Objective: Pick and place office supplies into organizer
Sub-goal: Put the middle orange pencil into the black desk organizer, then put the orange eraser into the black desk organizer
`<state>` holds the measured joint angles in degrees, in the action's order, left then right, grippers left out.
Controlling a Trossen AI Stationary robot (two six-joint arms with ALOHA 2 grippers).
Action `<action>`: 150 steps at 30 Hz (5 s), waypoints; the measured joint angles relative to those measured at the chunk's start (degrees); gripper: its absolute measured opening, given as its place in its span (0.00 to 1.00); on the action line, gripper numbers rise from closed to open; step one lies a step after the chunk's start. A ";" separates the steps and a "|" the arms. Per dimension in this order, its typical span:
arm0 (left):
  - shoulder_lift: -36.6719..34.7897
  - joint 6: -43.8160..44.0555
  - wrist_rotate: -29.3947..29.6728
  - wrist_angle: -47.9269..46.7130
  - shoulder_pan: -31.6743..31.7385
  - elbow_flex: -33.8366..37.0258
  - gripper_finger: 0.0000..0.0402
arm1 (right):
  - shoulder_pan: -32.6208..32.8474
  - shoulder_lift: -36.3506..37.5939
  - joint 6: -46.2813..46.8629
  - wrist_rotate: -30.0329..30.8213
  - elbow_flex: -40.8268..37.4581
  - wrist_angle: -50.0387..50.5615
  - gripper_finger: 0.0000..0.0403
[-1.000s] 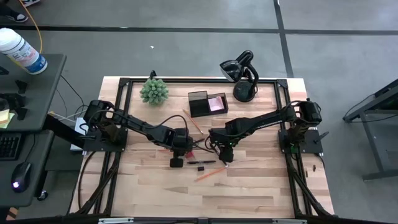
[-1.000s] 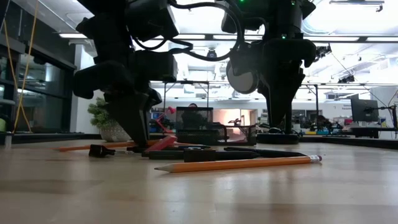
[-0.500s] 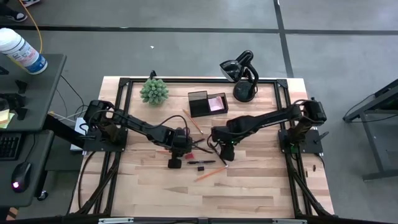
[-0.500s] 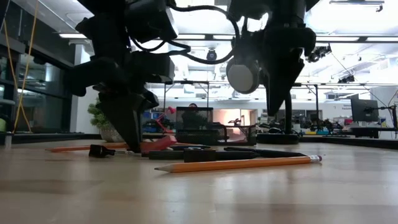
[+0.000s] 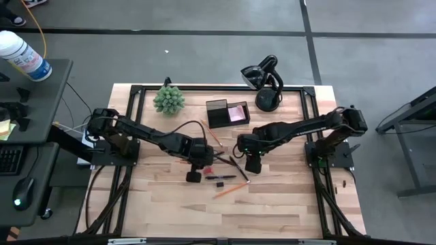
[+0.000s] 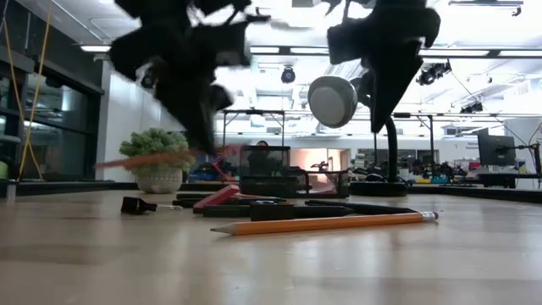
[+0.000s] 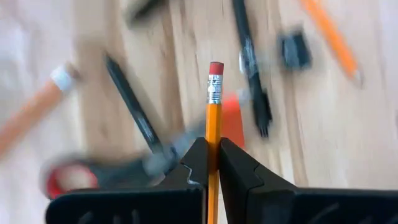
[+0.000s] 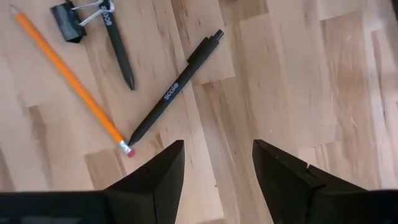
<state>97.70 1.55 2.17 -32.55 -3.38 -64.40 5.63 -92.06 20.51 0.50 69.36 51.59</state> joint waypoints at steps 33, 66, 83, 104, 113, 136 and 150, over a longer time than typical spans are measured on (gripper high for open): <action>-2.00 -17.43 -10.07 32.37 34.33 -16.06 0.00 | 7.86 21.63 24.54 17.26 0.00 9.66 0.46; -1.91 -8.67 0.10 71.12 35.36 13.24 0.00 | 9.42 21.58 27.47 18.02 0.00 6.45 0.46; -1.55 -8.61 3.30 65.96 35.23 13.21 0.00 | 9.42 21.58 27.04 18.00 0.00 5.81 0.46; 5.85 -6.01 4.34 72.24 33.75 13.15 0.01 | 9.40 21.58 27.02 18.00 0.00 5.49 0.46; 5.84 -2.74 3.66 66.70 33.73 13.15 0.18 | 9.33 21.58 27.02 18.54 0.00 5.47 0.46; -2.01 0.76 -18.03 72.09 30.03 13.14 0.20 | 9.35 21.56 25.97 20.03 0.00 5.51 0.46; -6.74 0.44 -34.11 48.11 13.68 13.09 0.11 | 9.35 21.56 25.30 21.04 0.00 3.47 0.46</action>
<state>90.96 1.99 -31.94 15.56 10.30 -51.31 14.98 -70.50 45.81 21.54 69.36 55.06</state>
